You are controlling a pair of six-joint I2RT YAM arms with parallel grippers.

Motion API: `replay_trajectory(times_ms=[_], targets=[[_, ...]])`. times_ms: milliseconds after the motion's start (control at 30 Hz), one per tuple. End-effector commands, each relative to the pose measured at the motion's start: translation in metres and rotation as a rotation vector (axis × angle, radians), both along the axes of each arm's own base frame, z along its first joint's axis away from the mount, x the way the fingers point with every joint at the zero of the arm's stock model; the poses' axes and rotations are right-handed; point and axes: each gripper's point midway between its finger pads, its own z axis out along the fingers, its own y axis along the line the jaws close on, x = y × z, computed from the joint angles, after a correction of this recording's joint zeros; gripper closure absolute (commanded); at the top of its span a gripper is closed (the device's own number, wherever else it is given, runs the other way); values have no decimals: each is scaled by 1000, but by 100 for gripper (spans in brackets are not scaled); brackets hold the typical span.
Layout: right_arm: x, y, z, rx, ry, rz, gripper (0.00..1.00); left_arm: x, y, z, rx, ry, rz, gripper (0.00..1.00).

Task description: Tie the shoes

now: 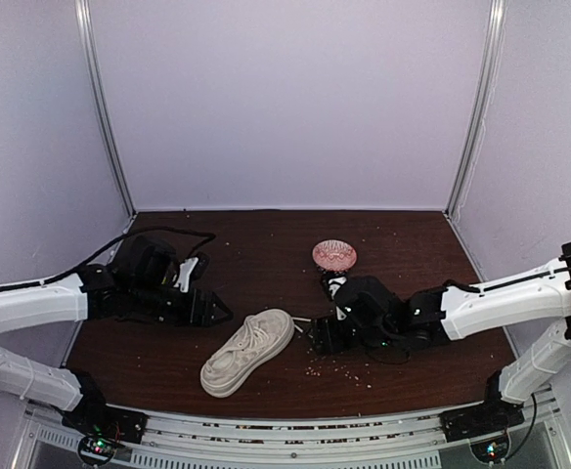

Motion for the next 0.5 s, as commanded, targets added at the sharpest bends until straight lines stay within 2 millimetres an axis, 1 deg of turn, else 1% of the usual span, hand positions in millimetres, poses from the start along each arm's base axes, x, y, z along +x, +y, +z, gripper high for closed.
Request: replay_trajectory(times_ms=[0,100,200,300,467], targets=[[8,-31,7,16,-37,-140,21,15,-19,0,73,-37,-7,27],[9,-42,10,42,-47,-189,20,18,-29,-13,112,-15,-14,28],[9,-49,11,48,-55,-211,20,22,-31,-27,151,1,-4,29],[9,-54,11,39,-62,-220,20,25,-39,-33,132,11,-1,32],[9,-58,6,10,-70,-219,20,27,-59,-37,83,21,-27,34]])
